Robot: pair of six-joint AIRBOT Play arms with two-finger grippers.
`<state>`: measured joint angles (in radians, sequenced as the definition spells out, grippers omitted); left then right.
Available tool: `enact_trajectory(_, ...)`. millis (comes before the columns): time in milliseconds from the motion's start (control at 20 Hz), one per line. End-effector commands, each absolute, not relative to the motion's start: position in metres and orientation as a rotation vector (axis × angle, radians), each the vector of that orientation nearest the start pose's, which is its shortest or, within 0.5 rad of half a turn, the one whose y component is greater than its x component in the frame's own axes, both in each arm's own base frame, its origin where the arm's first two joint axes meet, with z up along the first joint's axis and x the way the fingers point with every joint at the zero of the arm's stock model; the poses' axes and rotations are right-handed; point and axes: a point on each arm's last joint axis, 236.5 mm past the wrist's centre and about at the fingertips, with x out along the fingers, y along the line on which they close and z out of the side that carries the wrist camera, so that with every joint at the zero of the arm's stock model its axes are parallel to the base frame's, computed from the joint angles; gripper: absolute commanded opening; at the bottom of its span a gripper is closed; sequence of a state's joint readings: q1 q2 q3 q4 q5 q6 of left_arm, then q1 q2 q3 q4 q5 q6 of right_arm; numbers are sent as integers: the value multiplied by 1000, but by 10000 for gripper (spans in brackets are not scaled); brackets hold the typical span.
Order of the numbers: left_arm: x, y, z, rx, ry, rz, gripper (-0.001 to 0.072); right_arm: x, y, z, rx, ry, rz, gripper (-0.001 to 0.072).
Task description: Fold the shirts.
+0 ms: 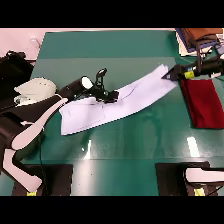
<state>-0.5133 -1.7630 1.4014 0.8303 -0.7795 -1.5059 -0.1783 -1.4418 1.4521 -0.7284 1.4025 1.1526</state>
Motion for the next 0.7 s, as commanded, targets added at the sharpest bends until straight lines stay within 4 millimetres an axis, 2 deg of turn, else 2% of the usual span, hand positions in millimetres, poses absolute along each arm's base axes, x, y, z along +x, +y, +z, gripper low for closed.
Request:
enact_trajectory(0, 410, -367, -61, -417, 1264, -634, 24, 416, 140, 178, 367, 976, 741, 14)
enact_trajectory(100, 411, -367, -61, -419, 1262, -633, 24, 409, 167, 196, 340, 959, 794, 14)
enact_trajectory(300, 416, -366, -60, -422, 1242, -627, 25, 388, 226, 214, 287, 940, 909, 14)
enact_trajectory(400, 423, -353, -51, -420, 1255, -626, 24, 378, 256, 220, 275, 927, 958, 14)
enact_trajectory(500, 443, -321, -16, -421, 1227, -620, 24, 364, 289, 224, 262, 909, 1012, 14)
enact_trajectory(600, 471, -268, 40, -390, 1113, -574, 24, 351, 329, 231, 251, 866, 1071, 14)
enact_trajectory(650, 484, -235, 74, -370, 1034, -533, 24, 345, 350, 232, 251, 845, 1097, 14)
